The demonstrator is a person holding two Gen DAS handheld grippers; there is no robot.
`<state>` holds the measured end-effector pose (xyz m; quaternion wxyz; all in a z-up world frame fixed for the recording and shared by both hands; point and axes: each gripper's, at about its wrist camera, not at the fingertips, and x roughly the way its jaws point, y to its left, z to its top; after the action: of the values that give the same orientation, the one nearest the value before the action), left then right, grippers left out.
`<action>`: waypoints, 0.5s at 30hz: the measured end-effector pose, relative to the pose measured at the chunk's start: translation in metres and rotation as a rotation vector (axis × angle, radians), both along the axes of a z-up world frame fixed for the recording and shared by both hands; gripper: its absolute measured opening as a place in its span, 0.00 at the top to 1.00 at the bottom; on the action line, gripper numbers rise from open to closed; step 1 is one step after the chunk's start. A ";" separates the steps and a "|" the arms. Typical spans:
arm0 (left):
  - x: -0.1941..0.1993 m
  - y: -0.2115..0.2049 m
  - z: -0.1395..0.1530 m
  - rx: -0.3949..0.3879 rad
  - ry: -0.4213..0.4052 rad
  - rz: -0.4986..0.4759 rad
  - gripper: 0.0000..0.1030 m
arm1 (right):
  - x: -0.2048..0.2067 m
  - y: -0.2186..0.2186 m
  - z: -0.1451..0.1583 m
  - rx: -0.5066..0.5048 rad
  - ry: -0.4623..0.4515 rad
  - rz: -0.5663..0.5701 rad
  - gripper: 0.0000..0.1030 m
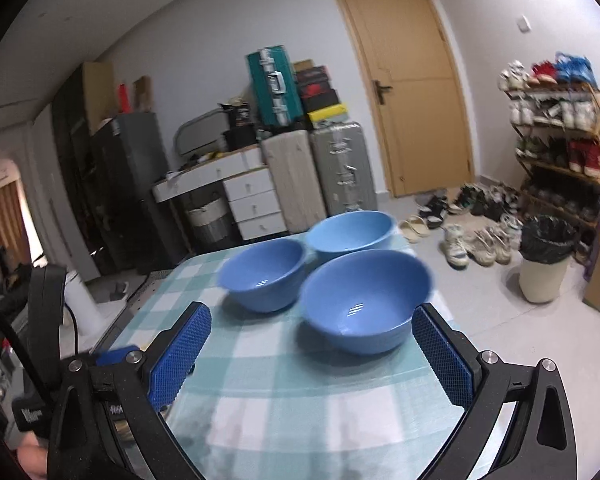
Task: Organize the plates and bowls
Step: 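Close both grippers on the rim of the nearest blue bowl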
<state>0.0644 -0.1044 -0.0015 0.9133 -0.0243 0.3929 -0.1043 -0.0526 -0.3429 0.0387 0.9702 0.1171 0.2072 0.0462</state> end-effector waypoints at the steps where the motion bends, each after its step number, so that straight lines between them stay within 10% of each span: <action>1: 0.009 -0.012 0.002 -0.001 0.010 -0.015 0.08 | 0.007 -0.011 0.001 0.011 0.012 -0.005 0.01; 15: 0.114 -0.094 -0.015 -0.025 0.215 -0.031 0.09 | 0.163 -0.134 -0.036 0.113 0.368 -0.013 0.21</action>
<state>0.1788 -0.1988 -0.0164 0.8639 -0.0404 0.4874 -0.1201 0.1104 -0.4771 0.0030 0.9080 0.1793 0.3776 0.0294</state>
